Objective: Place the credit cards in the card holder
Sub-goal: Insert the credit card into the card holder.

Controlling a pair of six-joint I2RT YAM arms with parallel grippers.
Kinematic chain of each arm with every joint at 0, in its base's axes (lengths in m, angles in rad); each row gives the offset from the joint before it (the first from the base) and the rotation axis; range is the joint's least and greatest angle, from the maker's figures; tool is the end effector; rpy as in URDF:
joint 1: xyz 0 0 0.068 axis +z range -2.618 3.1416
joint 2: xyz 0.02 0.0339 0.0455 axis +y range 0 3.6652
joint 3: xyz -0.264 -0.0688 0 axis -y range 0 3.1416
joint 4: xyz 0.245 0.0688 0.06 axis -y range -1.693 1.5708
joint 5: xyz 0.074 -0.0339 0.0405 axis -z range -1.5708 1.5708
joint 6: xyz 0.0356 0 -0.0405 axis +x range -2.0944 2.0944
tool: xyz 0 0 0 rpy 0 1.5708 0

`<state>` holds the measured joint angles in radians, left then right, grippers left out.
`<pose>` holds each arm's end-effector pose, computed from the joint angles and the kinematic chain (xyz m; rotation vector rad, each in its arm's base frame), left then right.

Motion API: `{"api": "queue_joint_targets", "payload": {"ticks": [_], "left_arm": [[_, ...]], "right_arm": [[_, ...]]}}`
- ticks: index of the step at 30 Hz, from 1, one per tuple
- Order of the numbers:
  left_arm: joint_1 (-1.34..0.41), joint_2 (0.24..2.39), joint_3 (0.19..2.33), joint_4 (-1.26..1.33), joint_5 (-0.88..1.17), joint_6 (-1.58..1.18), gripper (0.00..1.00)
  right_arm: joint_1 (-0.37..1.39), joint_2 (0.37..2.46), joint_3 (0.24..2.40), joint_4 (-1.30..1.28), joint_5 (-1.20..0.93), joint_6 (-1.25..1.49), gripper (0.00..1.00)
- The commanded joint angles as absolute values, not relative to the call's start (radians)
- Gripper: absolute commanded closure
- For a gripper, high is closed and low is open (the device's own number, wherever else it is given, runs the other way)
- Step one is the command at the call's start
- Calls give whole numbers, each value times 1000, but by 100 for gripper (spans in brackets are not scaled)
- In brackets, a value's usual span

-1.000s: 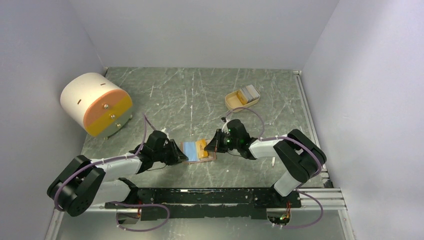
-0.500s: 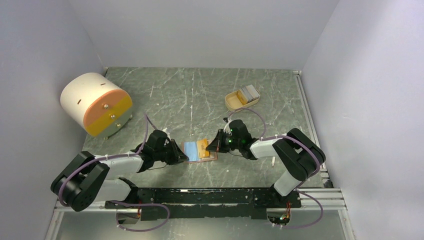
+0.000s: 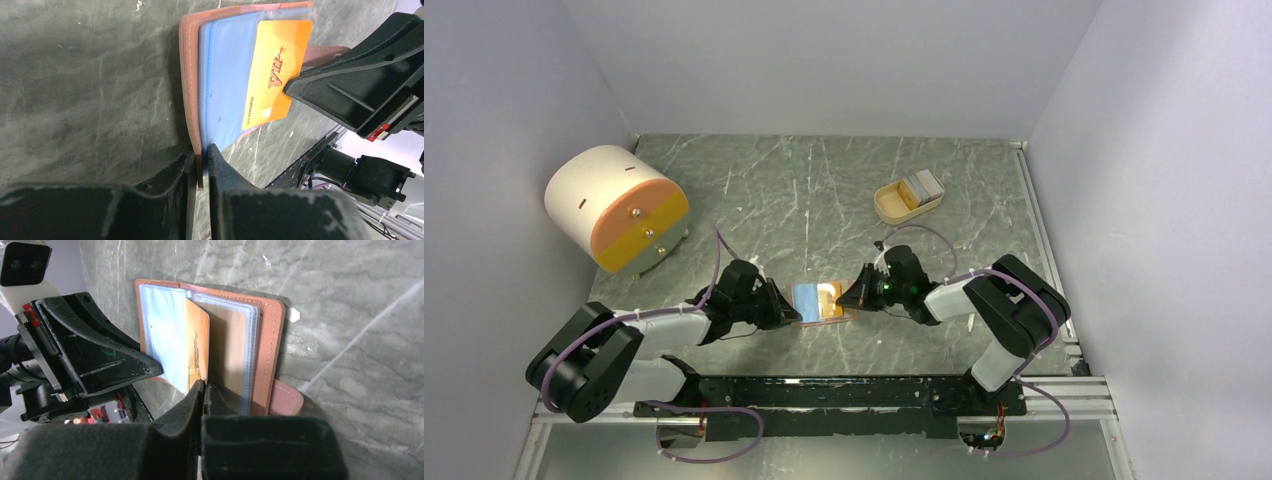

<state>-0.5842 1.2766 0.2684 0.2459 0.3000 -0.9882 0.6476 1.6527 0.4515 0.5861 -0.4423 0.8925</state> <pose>0.1635 -0.1207 0.1163 -0.3531 2.5533 -1.0534 0.2083 0.1767 0.1086 0.0161 2.4559 1.2733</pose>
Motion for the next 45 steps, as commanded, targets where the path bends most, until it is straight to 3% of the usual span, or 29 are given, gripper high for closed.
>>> {"api": "queue_joint_targets", "payload": {"ticks": [1,27,33,39,45], "left_arm": [[-579,1273,274,237,307,-972,82],[-580,1289,278,275,333,-964,80],[-579,1281,285,262,332,-962,80],[-579,1247,284,262,347,-972,74],[-580,1182,275,252,331,-981,68]], "right_arm": [[659,1663,405,594,-384,947,100],[687,1752,444,663,-436,956,98],[688,1761,501,551,-428,890,90],[687,1677,543,360,-332,801,71],[687,1626,568,262,-288,755,66]]}}
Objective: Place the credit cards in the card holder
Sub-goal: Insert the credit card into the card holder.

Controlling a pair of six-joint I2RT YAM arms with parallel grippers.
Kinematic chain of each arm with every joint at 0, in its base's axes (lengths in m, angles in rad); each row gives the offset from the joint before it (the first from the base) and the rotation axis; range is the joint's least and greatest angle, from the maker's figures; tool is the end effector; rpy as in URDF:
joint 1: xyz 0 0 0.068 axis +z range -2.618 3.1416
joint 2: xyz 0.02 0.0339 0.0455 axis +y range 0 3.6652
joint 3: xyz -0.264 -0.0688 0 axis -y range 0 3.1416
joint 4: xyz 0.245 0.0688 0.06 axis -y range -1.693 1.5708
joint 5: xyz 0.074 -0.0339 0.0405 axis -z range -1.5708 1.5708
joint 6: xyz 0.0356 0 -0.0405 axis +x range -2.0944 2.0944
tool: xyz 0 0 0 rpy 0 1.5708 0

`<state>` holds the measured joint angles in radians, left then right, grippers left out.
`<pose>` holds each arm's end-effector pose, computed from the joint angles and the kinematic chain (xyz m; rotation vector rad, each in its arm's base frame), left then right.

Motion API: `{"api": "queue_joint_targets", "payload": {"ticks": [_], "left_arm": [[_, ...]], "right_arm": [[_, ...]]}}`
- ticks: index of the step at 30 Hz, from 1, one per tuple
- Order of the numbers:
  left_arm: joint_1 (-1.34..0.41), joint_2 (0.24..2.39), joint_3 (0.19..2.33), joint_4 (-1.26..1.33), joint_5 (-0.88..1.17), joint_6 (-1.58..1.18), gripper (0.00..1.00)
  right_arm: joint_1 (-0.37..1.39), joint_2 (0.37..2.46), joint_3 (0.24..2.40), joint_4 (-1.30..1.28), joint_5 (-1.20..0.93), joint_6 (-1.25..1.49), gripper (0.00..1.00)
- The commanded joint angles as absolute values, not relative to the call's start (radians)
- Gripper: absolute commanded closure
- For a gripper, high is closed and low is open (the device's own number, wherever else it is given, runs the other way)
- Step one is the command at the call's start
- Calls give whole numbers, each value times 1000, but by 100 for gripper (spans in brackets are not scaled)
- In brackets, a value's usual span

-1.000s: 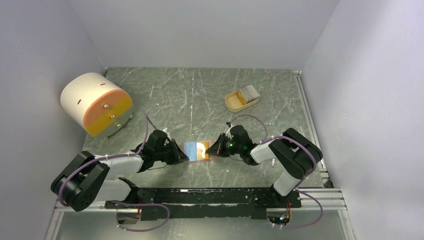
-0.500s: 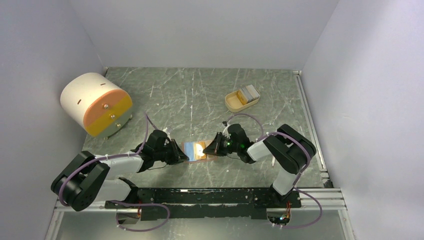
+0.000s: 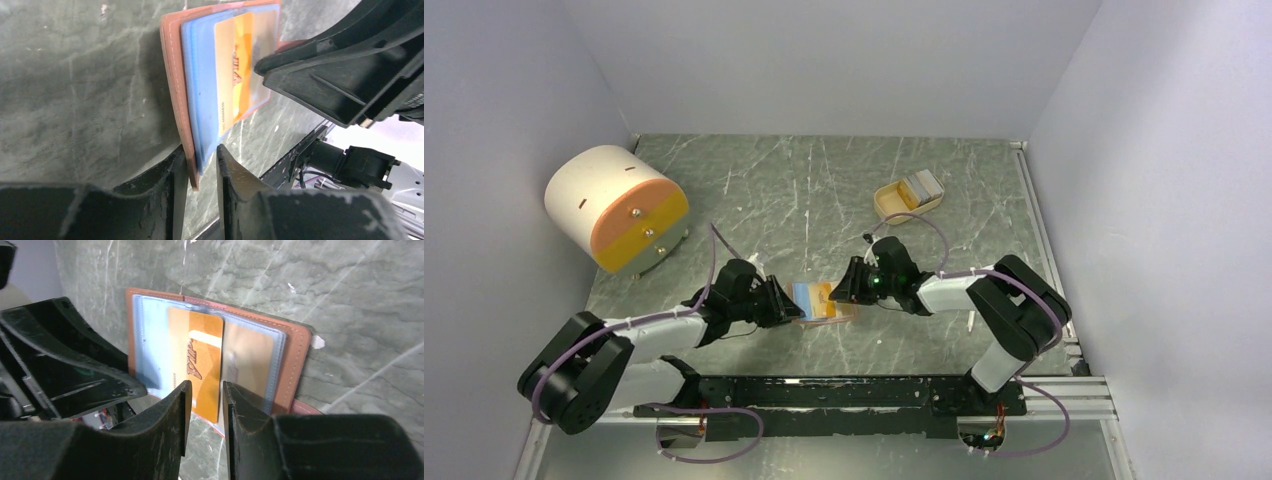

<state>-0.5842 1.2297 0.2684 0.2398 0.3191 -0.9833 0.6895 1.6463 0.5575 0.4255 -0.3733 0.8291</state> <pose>0.1624 -0.1208 0.1245 -0.3216 2.5202 -1.0976 0.2163 0.1952 0.1215 -0.0547 2.4819 1.1686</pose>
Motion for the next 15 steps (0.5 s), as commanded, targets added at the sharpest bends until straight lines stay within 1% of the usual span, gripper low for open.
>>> {"api": "queue_joint_targets", "payload": {"ticks": [1,5,7,12,15], "left_arm": [[-580,1173,271,257,329,-982,67],[-580,1145,267,261,330,-982,65],[-579,1138,268,255,324,-981,65],[-579,1136,269,265,326,-979,73],[-579,1141,263,284,331,-980,76]], "right_arm": [[687,1621,569,256,-283,757,67],[687,1622,560,306,-297,767,67],[688,1645,571,317,-313,768,68],[688,1687,572,403,-369,798,69],[688,1706,569,454,-404,818,69]]}}
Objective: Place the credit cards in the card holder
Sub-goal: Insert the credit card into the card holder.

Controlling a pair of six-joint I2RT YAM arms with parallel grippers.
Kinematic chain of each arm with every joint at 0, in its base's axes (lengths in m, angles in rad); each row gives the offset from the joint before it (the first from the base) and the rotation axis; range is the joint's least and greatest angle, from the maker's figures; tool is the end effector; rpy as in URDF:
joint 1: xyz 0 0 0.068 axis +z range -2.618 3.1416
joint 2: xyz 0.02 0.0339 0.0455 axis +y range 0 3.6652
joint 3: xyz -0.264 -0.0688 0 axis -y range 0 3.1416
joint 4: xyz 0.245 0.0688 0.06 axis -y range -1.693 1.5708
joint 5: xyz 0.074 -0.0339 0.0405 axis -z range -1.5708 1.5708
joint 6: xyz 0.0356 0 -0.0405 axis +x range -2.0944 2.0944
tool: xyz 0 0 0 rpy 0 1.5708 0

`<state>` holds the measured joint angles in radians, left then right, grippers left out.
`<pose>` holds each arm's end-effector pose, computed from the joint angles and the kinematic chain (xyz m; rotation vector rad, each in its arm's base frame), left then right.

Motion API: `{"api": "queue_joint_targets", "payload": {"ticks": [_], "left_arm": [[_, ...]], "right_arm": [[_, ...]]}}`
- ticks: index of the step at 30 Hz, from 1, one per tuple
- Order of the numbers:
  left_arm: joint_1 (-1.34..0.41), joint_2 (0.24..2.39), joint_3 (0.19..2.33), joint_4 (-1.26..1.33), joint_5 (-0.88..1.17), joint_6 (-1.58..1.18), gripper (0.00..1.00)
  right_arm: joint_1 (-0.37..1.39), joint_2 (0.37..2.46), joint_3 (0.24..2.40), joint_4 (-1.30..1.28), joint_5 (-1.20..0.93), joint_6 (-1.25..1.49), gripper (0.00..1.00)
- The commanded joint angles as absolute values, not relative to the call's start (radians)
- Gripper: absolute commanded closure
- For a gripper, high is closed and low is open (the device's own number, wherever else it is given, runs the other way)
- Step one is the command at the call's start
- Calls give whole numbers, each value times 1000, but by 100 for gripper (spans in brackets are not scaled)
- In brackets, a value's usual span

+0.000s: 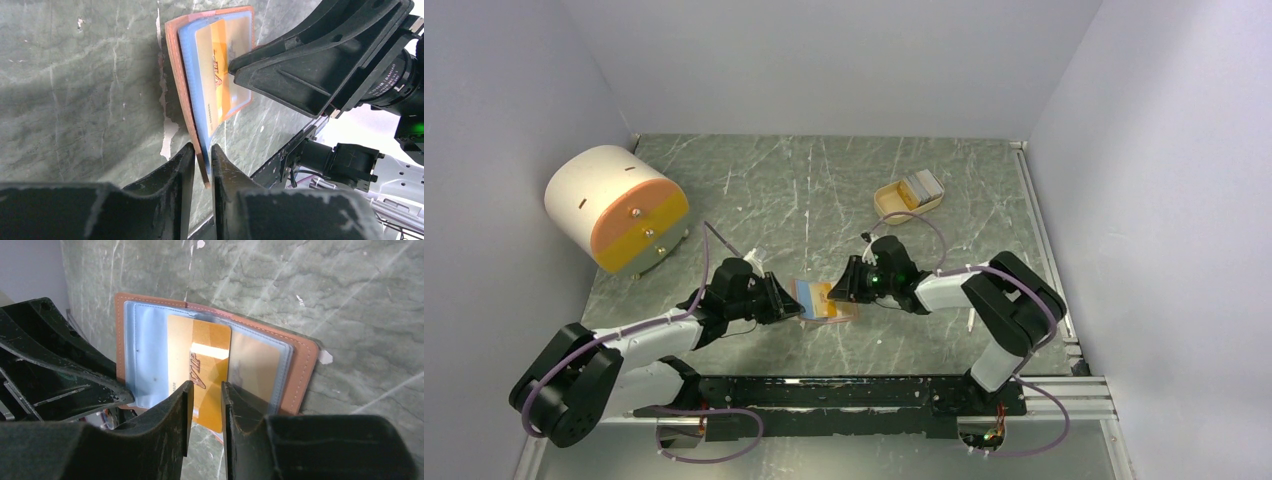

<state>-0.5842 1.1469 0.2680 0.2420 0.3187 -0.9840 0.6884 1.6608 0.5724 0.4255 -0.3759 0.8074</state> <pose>0.1612 -0.1199 0.1396 -0.2914 2.4360 -1.1488 0.2195 0.1975 0.1213 -0.0818 2.4751 1.1621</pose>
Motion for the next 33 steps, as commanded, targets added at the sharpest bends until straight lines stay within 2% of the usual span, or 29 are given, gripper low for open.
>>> {"api": "queue_joint_targets", "payload": {"ticks": [1,6,24,27,33], "left_arm": [[-580,1144,260,288,334,-980,77],[-580,1157,264,307,345,-975,82],[-579,1164,277,294,357,-954,91],[-579,1150,309,192,340,-923,91],[-580,1127,356,97,365,-863,91]], "right_arm": [[688,1714,568,477,-417,828,69],[689,1753,563,562,-466,878,69],[717,1789,540,713,-507,935,69],[717,1749,533,668,-488,913,69],[717,1616,590,384,-376,778,69]]}}
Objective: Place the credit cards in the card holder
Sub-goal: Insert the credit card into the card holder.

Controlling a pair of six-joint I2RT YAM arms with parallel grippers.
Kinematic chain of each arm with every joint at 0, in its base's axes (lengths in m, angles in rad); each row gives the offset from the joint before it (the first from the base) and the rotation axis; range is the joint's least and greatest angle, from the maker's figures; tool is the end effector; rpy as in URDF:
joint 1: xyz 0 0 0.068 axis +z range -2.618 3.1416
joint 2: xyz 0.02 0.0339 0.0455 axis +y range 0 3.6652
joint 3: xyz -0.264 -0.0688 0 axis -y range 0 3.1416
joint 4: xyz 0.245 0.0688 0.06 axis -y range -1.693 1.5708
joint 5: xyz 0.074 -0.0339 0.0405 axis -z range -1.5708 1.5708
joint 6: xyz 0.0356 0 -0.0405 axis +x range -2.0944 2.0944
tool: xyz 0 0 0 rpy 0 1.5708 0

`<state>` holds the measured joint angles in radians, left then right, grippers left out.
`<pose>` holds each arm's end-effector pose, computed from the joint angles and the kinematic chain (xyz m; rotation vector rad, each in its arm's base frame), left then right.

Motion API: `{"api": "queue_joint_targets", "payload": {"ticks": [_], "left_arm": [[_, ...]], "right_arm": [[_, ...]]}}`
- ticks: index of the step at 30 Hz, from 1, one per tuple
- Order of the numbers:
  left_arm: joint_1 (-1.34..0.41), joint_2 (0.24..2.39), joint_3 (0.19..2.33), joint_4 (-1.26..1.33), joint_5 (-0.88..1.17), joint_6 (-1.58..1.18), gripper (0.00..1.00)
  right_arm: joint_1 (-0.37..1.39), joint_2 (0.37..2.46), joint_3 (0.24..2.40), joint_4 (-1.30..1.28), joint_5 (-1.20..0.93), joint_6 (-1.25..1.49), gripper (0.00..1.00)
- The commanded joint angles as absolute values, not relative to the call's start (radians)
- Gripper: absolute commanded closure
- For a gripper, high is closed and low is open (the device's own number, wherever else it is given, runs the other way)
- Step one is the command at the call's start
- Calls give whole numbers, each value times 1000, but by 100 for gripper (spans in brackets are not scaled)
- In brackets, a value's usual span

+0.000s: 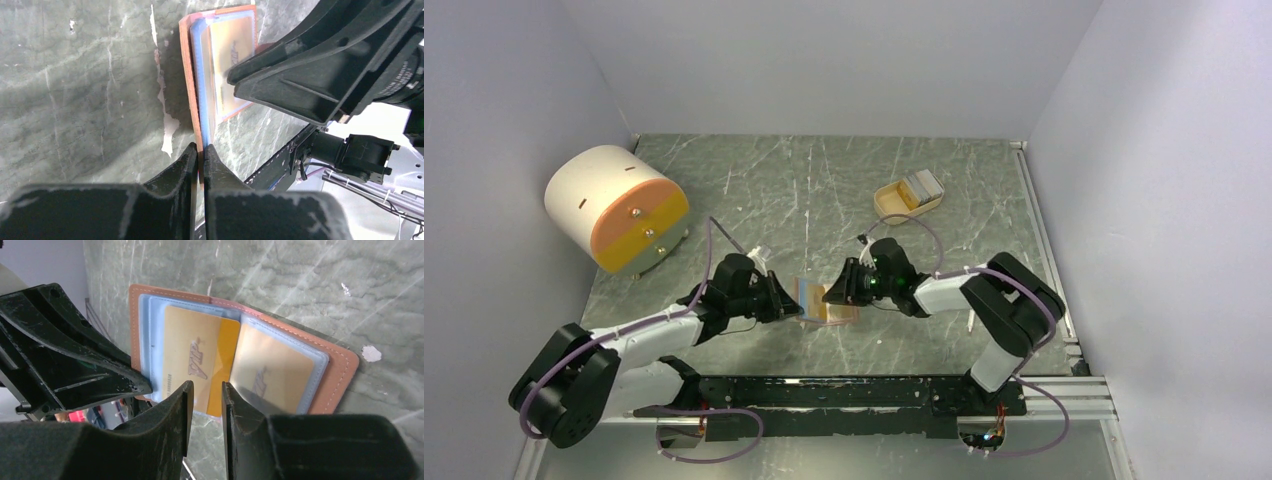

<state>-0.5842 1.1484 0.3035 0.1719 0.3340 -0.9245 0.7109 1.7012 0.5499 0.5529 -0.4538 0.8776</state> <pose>0.1633 -0.1219 0.1438 -0.2207 2.4694 -1.1187 0.2145 0.2053 0.1162 -0.0935 2.4543 1.3136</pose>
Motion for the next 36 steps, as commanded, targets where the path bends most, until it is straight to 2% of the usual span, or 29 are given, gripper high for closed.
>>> {"api": "queue_joint_targets", "payload": {"ticks": [1,7,13,18,21,36], "left_arm": [[-580,1127,357,95,380,-857,91],[-578,1124,380,71,424,-821,91],[-578,1127,405,47,421,-807,91],[-574,1158,400,89,429,-844,73],[-573,1188,393,134,443,-866,70],[-549,1120,361,189,378,-925,75]], "right_arm": [[718,1601,596,353,-360,760,69],[716,1560,624,225,-266,675,69],[717,1596,606,238,-247,664,71],[717,1632,578,291,-269,682,72],[717,1635,577,295,-268,679,72],[717,1622,555,310,-271,679,72]]}}
